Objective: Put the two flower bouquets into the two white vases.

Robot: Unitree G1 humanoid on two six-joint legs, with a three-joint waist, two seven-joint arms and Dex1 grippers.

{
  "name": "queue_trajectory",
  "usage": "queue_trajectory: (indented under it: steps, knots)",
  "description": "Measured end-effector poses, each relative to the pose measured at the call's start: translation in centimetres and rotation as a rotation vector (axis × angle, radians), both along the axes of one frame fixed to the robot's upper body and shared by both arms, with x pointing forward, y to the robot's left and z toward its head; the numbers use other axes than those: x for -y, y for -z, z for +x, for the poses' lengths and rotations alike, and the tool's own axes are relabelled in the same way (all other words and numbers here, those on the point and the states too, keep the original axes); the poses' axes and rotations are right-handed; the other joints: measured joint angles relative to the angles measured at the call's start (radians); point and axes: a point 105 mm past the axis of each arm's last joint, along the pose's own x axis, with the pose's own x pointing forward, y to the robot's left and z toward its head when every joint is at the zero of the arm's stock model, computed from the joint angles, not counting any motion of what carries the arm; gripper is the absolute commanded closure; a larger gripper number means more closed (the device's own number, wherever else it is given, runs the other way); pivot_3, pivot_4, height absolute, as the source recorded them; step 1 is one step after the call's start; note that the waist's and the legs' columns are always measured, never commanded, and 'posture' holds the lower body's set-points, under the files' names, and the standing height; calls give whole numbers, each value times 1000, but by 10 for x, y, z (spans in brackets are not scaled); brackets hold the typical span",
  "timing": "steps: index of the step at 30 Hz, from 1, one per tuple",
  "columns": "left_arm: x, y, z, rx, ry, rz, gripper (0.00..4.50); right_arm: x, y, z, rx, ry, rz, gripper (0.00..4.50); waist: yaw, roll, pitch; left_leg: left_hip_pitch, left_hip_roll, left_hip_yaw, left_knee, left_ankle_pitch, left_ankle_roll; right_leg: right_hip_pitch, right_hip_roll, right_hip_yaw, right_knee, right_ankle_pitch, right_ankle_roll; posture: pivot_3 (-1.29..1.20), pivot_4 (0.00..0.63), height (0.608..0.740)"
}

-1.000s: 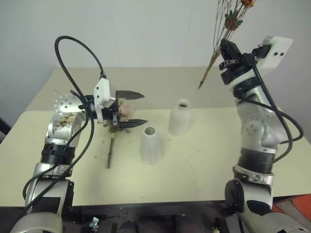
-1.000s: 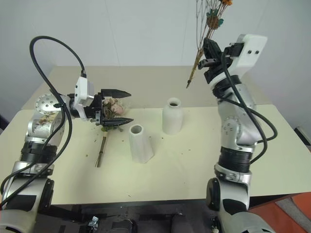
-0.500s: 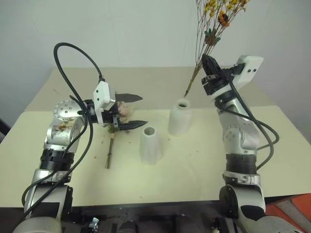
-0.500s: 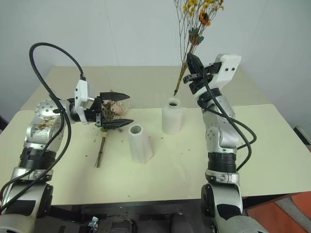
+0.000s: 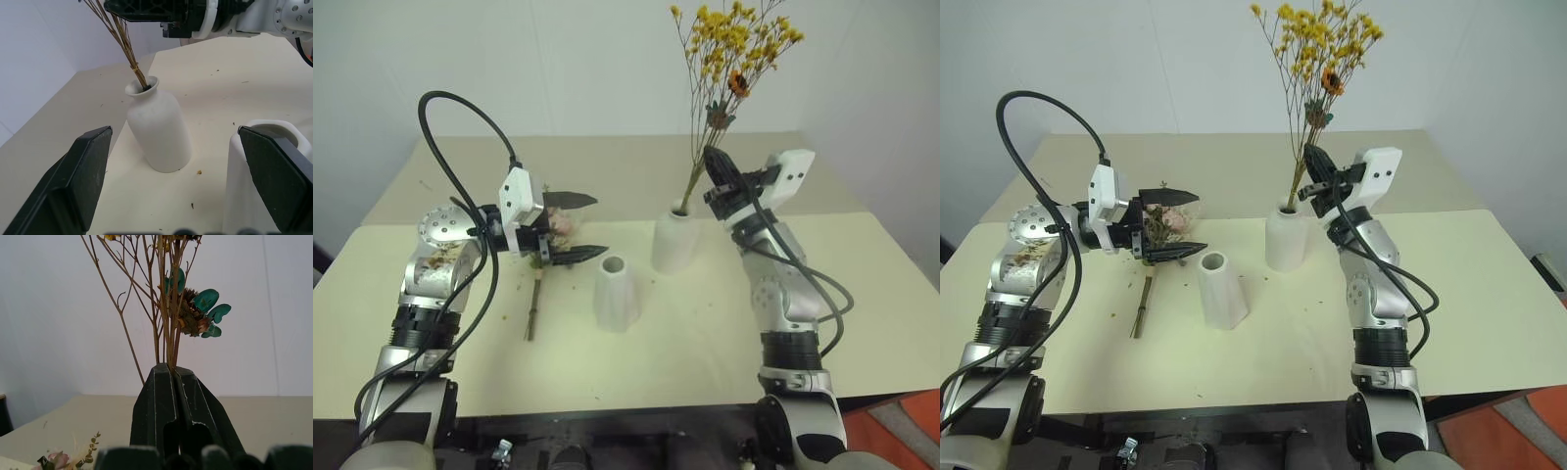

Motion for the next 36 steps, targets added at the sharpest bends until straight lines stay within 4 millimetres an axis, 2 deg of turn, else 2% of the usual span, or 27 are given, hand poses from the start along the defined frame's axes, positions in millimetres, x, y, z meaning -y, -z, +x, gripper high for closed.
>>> queue_trajectory:
  steps: [6, 7, 8, 11, 18, 19, 24, 27, 29, 32, 36]
  knots:
    - [-3, 0, -1, 4, -11, 3, 0, -1, 17, 2, -19, -5, -22, 4467, 0, 0, 0, 0, 0, 0, 0, 0, 0, 0, 0, 0, 0, 0, 0, 0, 150, 740]
    - [-3, 0, -1, 3, -12, 3, 0, -2, 18, 2, -18, -11, -25, 3960, 0, 0, 0, 0, 0, 0, 0, 0, 0, 0, 0, 0, 0, 0, 0, 0, 150, 740]
    - [-3, 0, 0, 3, -12, 3, 0, -3, 18, 1, -14, -18, -30, 3742, 0, 0, 0, 0, 0, 0, 0, 0, 0, 0, 0, 0, 0, 0, 0, 0, 150, 740]
    - [-3, 0, 0, 4, -13, 2, 0, -7, 20, -1, -2, -40, -45, 2716, 1, 0, 0, 0, 0, 0, 0, 0, 0, 0, 0, 0, 0, 0, 0, 0, 150, 740]
    - [-3, 1, 0, 4, -8, 7, 0, -17, 42, -5, -43, -46, -135, 217, 0, 0, 0, 0, 0, 0, 0, 0, 0, 0, 0, 0, 0, 0, 0, 0, 150, 740]
    - [-3, 1, 0, 3, -9, 7, 0, -17, 44, -5, -46, -32, -153, 47, 1, 0, 0, 0, 0, 0, 0, 0, 0, 0, 0, 0, 0, 0, 0, 0, 150, 740]
    - [-5, 2, 2, -2, -18, 2, 0, -3, 43, -11, -17, 54, -260, 47, 2, 0, 0, 0, 0, 0, 0, 0, 0, 0, 0, 0, 0, 0, 0, 0, 150, 740]
    - [-7, 0, 0, 10, -40, -10, 0, 7, 43, -24, -5, 81, -332, 47, 4, 0, 0, -1, 0, 0, 0, 0, 0, 0, 0, 0, -1, 0, 0, 0, 150, 740]
    - [-16, 2, -5, 23, -98, -41, 0, 17, 47, -38, -22, 87, -397, 47, 2, 0, 0, -1, 0, 0, -1, 0, 0, 0, 0, 0, -1, 0, 0, 0, 150, 740]
    - [-29, 4, -5, 13, -250, -101, 0, 30, 48, -52, -60, 85, -464, 47, 2, 0, 0, 1, 0, 0, 0, 0, 0, 1, 0, 0, 0, -1, 1, 0, 150, 740]
    - [-43, -6, 3, -35, -547, -193, 0, 39, 39, -70, -156, 12, -588, 47, 6, -1, 0, 4, 0, 0, 1, 0, 0, 6, 0, 0, -1, -5, 9, 0, 150, 740]
